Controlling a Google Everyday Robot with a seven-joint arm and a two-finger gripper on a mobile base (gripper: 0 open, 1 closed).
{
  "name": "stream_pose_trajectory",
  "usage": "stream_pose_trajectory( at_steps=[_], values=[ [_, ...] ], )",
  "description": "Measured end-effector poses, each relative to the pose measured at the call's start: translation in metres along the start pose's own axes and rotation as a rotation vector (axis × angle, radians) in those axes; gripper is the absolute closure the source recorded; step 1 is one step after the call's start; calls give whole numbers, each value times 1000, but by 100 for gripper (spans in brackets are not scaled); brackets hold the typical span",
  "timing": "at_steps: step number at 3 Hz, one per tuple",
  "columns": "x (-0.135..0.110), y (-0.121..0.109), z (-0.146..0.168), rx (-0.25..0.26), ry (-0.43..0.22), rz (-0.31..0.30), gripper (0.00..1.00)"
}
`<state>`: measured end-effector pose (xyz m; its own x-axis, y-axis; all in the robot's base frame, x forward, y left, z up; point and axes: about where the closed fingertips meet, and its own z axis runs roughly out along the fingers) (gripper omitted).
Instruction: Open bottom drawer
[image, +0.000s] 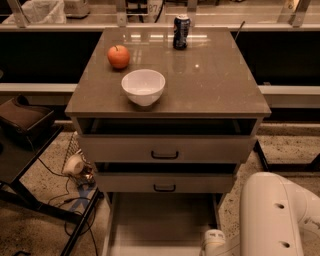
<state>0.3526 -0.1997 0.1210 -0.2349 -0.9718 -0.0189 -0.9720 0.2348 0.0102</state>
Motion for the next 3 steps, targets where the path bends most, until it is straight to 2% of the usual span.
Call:
stream_pose_trajectory(
  at_steps=[1,3],
  values=[
    [0,2,1,-3,0,0,45],
    [1,3,3,-8,1,0,0]
  ],
)
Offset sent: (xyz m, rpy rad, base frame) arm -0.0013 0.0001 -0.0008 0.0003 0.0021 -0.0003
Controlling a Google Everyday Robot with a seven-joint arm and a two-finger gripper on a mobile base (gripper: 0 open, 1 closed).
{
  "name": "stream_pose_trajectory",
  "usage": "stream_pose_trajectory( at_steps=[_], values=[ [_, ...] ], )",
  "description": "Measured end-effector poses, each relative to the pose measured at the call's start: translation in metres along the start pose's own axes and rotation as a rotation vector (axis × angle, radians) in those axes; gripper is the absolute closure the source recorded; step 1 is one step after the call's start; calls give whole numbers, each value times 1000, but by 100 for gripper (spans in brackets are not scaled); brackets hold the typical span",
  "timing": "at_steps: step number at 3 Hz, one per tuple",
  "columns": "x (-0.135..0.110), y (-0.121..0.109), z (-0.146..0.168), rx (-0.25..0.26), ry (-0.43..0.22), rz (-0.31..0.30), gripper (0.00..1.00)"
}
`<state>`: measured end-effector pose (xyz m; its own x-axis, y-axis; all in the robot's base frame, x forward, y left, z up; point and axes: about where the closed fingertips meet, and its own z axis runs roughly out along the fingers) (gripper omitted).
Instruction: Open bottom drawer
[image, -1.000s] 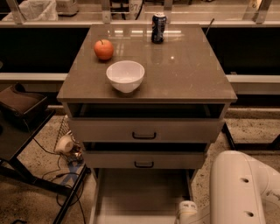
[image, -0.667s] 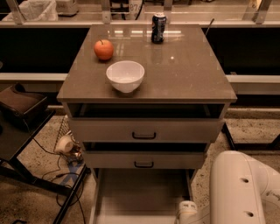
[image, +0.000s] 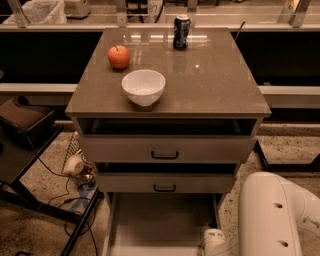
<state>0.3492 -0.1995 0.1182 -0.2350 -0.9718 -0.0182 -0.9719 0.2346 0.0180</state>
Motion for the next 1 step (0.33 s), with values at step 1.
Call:
stream_pose_trajectory(
  at_steps=[1],
  values=[
    [0,-1,0,0,0,0,0]
  ],
)
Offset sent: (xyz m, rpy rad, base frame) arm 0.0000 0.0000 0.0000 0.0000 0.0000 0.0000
